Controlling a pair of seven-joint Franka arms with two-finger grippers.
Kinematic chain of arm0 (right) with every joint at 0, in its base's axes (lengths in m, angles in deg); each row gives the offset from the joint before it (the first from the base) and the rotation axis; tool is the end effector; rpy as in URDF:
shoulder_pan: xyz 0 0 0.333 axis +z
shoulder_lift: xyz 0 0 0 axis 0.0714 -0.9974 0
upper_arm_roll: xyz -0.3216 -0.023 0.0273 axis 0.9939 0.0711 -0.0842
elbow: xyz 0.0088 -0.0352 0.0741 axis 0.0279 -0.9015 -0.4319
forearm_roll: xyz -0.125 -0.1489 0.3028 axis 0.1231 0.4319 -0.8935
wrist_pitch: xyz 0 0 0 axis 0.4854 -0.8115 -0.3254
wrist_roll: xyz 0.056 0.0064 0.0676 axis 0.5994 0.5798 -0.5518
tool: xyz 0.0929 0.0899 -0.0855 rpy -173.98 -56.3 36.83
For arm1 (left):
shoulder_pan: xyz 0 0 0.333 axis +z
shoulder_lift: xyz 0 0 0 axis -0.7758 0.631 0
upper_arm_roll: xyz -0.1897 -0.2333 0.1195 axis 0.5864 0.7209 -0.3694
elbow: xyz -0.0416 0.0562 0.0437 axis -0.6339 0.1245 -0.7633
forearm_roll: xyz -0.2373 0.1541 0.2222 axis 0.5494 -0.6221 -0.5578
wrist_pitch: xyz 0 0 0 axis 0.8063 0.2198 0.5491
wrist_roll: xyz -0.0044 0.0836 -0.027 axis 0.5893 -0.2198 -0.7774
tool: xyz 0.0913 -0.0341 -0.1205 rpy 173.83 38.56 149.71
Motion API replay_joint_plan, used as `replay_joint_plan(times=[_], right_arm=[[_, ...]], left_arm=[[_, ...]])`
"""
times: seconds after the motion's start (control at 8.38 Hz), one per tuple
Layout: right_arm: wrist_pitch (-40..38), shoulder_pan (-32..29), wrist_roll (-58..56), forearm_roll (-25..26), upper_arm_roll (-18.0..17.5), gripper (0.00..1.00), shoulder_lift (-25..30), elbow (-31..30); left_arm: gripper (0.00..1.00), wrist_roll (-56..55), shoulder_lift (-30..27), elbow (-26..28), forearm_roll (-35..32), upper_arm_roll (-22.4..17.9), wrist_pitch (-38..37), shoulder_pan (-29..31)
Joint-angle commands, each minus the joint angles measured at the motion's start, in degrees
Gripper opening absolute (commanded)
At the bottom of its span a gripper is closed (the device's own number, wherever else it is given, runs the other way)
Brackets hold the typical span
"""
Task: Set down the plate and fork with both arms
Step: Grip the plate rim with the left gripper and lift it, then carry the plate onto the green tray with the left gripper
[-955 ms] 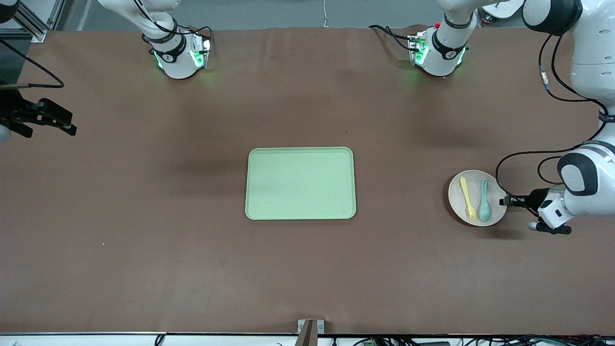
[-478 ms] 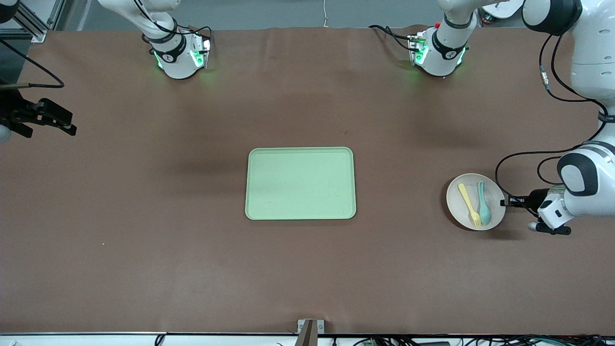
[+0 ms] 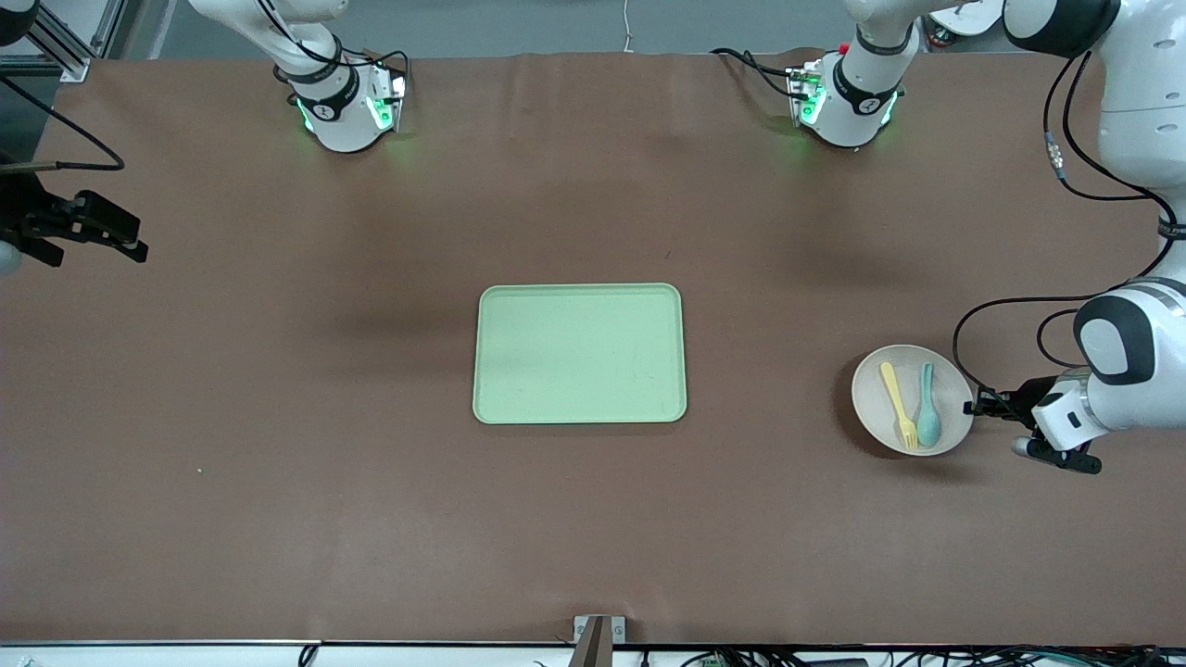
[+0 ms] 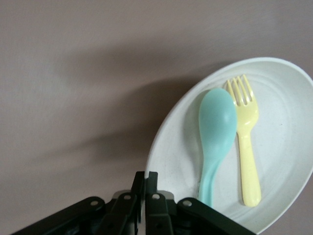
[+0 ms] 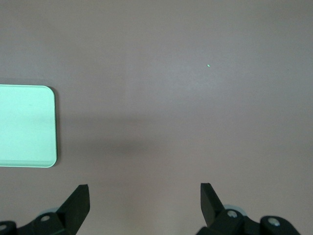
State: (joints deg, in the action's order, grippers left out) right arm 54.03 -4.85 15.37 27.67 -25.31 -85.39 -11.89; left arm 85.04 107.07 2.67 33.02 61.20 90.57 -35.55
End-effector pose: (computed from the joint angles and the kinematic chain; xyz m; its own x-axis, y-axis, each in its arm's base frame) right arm 0.5212 -0.0102 0.5909 0.9991 0.0430 0.0054 0.0430 -0.9991 0.0003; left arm 0.6503 0.1022 0.2257 0.9500 -0.3072 -0.0564 -0.2863 -0.9288 0.2353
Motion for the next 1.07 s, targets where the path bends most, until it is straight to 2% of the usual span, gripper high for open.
replay_joint_plan(times=[0.0, 0.12, 0.36, 0.72, 0.96], right_arm=[[1.1, 0.6, 1.1, 0.7, 0.0, 1.00, 0.5, -1.2], [1.3, 0.8, 1.1, 0.7, 0.0, 1.00, 0.5, -1.2], [1.6, 3.7, 1.8, 0.7, 0.0, 1.00, -0.7, -1.4], [2.5, 6.0, 5.0, 0.2, -0.2, 1.00, -1.5, -1.4], [3.7, 8.2, 5.4, -3.1, -0.2, 1.00, -2.5, -1.5]], left_arm=[[0.00, -0.4, -2.8, -0.5, -2.6, 3.9, -2.8, -0.3], [0.00, -3.1, -2.9, -1.7, -2.7, 4.7, -5.4, -2.0], [0.00, -15.8, -3.0, -4.1, -5.1, 4.8, -9.5, -10.1], [0.00, -34.6, -3.4, -4.1, -6.8, 4.8, -9.4, -23.1], [0.00, -42.7, -2.6, -4.1, -6.4, 4.7, -8.3, -29.2]])
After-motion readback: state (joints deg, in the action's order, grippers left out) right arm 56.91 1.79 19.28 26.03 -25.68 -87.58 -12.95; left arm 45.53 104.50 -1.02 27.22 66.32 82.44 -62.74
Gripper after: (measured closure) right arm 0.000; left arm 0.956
